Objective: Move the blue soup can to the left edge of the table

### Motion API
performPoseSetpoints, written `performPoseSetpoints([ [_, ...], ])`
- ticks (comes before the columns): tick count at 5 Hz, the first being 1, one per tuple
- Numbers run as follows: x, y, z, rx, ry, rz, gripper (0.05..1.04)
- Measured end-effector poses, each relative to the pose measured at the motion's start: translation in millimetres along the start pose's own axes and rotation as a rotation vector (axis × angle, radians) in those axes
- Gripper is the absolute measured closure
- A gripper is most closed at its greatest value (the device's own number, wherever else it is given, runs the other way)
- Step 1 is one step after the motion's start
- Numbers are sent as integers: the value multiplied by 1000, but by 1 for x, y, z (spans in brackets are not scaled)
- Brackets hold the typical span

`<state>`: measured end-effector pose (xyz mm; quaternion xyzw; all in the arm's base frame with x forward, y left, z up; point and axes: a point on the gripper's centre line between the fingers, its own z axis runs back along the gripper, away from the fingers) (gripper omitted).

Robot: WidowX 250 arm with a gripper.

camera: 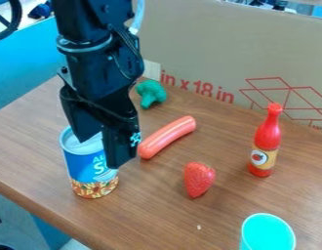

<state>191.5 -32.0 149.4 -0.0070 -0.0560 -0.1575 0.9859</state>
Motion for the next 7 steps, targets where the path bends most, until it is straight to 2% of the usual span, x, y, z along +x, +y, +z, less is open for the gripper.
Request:
performPoseSetpoints([
  [1, -2, 0, -2, -2, 9, 1, 83],
  [2, -1, 15, -2, -24, -19, -25, 83],
  [3, -1, 24, -5, -31, -20, -5, 83],
  [4, 2, 32, -11, -9, -18, 4, 83],
  [5, 6, 42, -25, -12, -15, 32, 83],
  [6, 11, 48, -39, -5, 8, 51, 83],
  [7, 8, 59, -42, 46, 40, 125, 83],
])
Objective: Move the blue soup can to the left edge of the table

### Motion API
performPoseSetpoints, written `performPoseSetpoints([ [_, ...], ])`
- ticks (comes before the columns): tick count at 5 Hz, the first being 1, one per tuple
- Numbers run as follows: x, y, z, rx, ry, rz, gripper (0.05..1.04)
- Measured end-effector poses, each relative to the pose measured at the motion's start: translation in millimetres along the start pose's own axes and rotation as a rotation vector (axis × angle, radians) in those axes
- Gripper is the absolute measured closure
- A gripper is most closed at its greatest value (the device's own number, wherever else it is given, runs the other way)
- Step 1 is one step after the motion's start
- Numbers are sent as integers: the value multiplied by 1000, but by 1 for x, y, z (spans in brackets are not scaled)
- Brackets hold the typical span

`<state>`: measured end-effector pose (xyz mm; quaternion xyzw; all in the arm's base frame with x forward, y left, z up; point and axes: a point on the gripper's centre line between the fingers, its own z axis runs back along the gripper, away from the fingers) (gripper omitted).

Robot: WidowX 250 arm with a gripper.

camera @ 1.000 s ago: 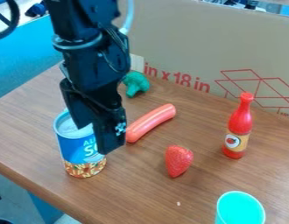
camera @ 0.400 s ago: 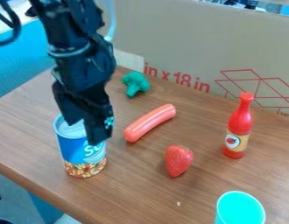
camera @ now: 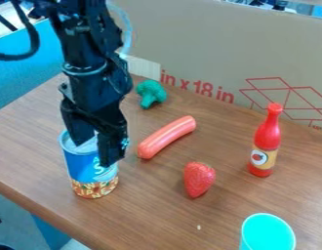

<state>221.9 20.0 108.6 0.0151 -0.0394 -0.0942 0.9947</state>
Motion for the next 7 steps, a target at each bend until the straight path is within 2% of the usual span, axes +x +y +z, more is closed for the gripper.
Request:
performPoseSetpoints([
  [2, 5, 19, -9, 46, 69, 50, 83],
  [4, 11, 23, -19, 36, 40, 59, 83],
  [5, 6, 31, -25, 58, 72, 73, 83],
  [6, -16, 68, -29, 109, 140, 171, 83],
  [7, -38, 113, -30, 131, 228, 280, 83],
])
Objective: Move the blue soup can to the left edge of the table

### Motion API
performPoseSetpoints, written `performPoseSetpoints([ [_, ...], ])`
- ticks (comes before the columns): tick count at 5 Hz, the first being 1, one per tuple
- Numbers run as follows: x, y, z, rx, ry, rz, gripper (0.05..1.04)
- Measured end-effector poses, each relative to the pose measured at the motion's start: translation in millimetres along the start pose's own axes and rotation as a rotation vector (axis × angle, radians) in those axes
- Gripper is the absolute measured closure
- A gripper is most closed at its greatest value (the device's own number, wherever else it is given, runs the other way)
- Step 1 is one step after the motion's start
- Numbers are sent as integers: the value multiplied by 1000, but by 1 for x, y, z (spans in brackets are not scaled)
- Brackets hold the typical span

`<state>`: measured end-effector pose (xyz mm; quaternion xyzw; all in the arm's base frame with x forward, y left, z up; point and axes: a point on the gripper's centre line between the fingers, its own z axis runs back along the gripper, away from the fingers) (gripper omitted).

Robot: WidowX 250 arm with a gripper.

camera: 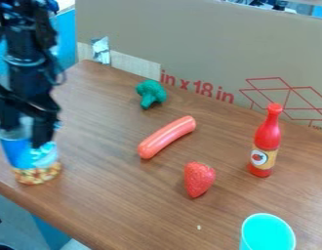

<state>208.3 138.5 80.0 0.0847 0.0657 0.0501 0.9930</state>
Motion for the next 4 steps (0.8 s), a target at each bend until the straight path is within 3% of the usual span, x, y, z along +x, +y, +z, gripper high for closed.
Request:
performPoseSetpoints([
  [1, 3, 33, -6, -3, 41, 53, 83],
  [2, 9, 60, -11, -19, 47, 82, 83],
  [4, 17, 63, -10, -38, 10, 70, 83],
])
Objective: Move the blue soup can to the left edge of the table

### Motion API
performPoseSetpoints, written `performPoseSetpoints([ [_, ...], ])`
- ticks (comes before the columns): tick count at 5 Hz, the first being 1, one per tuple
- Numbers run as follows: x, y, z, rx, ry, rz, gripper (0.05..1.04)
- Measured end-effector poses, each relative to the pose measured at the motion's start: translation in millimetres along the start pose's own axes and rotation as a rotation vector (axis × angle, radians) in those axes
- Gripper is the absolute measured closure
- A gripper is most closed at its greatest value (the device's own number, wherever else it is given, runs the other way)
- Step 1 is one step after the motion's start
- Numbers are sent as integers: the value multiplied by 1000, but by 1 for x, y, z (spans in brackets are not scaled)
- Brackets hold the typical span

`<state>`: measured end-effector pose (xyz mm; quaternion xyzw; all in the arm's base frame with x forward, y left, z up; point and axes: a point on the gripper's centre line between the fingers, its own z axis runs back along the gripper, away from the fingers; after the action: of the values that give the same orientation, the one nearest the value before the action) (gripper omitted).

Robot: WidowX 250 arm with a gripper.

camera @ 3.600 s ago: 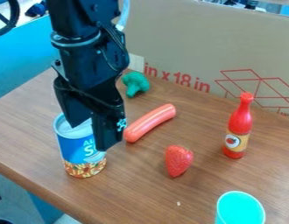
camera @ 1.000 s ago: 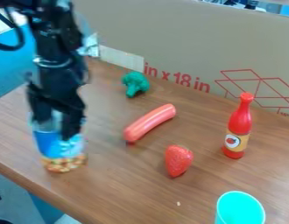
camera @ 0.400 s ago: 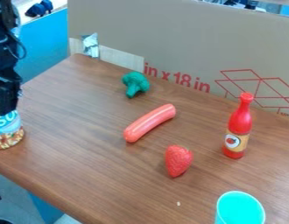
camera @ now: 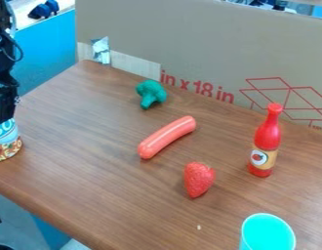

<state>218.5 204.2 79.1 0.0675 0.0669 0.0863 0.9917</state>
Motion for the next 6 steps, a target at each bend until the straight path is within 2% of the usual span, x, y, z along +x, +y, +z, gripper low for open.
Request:
performPoseSetpoints([
  [1, 4, -18, 8, -53, -99, -51, 83],
  [2, 2, -33, 14, -119, -166, -61, 82],
  [3, -3, -42, 18, -133, -183, -60, 82],
  [4, -16, -52, 33, -152, -207, -43, 83],
  [5, -28, -54, 62, -77, -234, -31, 83],
  [6, -38, -53, 80, -2, -251, -61, 83],
])
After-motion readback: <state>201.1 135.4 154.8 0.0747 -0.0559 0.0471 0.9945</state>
